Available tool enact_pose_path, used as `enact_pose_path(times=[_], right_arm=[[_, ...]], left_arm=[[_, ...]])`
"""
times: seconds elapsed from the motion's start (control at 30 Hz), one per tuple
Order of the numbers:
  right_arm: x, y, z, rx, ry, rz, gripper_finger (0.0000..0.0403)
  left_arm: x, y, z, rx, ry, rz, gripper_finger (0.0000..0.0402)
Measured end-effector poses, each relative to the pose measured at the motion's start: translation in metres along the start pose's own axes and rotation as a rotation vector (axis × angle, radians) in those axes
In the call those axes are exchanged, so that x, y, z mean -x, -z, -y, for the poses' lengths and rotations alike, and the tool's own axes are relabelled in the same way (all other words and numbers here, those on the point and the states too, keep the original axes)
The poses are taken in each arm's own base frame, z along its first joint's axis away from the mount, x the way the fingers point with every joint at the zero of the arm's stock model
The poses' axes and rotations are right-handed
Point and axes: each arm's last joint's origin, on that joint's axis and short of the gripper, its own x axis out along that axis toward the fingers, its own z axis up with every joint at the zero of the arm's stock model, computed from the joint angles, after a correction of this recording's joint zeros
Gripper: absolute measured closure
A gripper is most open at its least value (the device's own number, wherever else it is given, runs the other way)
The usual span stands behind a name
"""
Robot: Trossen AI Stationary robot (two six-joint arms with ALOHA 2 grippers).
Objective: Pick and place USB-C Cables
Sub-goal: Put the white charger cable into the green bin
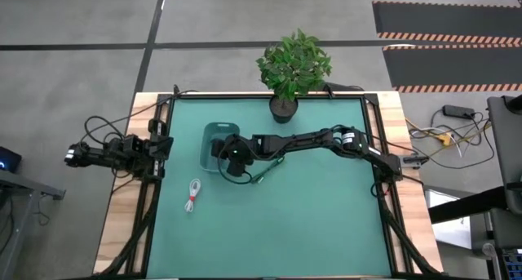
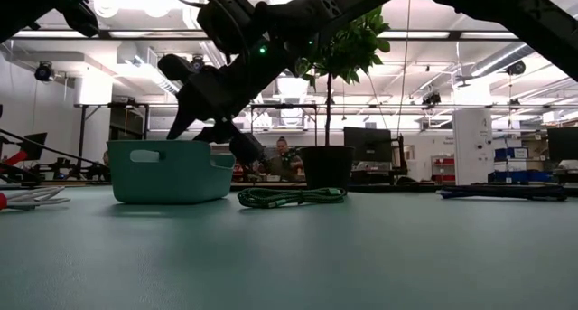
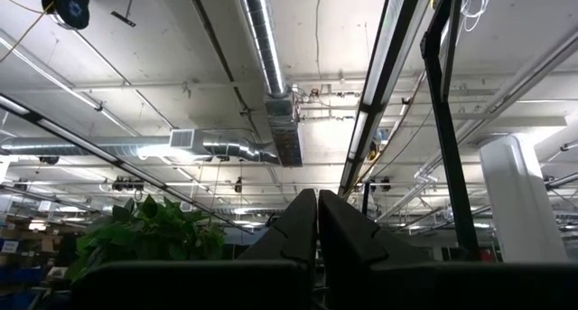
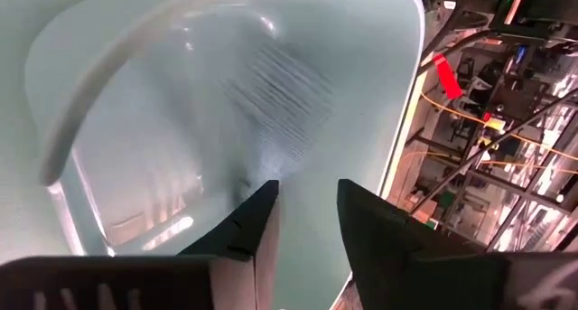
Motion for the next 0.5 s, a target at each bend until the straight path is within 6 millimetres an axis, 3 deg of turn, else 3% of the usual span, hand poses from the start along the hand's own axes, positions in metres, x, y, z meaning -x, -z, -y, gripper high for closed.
enact_pose_path(times=[0.3, 0.5], right_arm=[[0.0, 0.0, 0.0, 0.0, 0.002, -0.003, 0.0274], [0.011, -0.008, 0.01, 0.009, 0.022, -0.123, 0.0282]], left_arm=[[0.0, 0.0, 0.0, 0.0, 0.0, 0.0, 0.0401], [0.0, 0.0, 0.0, 0.0, 0.0, 0.0, 0.0401]])
